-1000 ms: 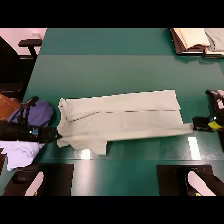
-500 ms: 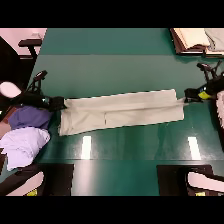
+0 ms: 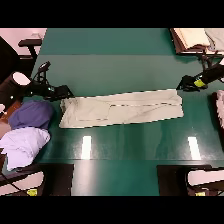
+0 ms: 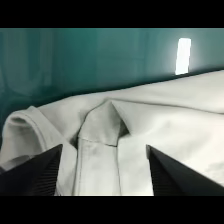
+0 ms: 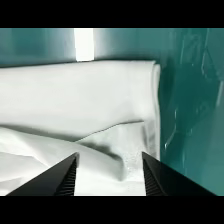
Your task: Fold the shirts.
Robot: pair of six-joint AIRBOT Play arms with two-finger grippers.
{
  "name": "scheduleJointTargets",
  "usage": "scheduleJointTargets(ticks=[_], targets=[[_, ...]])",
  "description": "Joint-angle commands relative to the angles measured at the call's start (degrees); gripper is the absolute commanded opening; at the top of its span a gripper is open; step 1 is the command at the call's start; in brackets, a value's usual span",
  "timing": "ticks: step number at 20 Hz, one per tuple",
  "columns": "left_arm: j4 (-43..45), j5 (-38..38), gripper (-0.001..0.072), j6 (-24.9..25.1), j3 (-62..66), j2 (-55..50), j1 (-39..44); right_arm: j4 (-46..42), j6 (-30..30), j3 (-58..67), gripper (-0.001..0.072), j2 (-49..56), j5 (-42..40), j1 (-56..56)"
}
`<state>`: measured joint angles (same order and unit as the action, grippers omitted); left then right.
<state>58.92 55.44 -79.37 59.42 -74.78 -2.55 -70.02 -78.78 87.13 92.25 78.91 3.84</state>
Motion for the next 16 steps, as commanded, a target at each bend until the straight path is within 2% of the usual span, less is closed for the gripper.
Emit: scheduleJointTargets(ticks=[1, 2, 3, 4, 5, 6, 10, 15, 16], targets=[[-1.1, 5.2, 0.0606, 0.1, 2.7, -0.4, 0.1, 6.0, 3.5, 0.3, 0.0495, 0.7, 2.4, 5.0], [-1.1, 6.5, 0.0605, 0.1, 3.2, -0.4, 0.1, 6.1, 3.5, -0.7, 0.0495, 0.7, 3.7, 7.2], [-2.1, 6.8, 0.0604, 0.1, 3.3, -0.4, 0.1, 6.1, 3.7, -2.1, 0.0532, 0.7, 3.9, 9.2], [-3.8, 6.4, 0.056, 0.1, 3.3, -0.4, 0.1, 6.5, 4.4, -3.8, 0.0583, 0.8, 3.8, 11.2], [-5.8, 6.0, 0.0256, 0.3, 3.3, -0.4, 0.1, 7.8, 6.0, -5.8, 0.0587, 0.8, 3.5, 12.8], [-7.8, 5.5, 0.0037, 0.9, 3.3, -0.4, 0.1, 10.1, 7.8, -8.0, 0.0588, 0.8, 3.2, 14.5], [-11.8, 1.2, 0.0029, 1.8, 3.3, -0.6, 3.9, 15.7, 11.4, -14.6, 0.0588, 2.7, 1.9, 17.0], [-11.3, -8.6, 0.0028, -2.1, 3.3, -0.8, 15.1, 21.0, 12.9, -13.4, 0.0583, 7.9, 2.2, 12.2], [-11.3, -10.7, 0.0029, -3.2, 3.3, -0.9, 17.0, 20.9, 12.9, -12.5, 0.0552, 8.4, 2.2, 10.8]])
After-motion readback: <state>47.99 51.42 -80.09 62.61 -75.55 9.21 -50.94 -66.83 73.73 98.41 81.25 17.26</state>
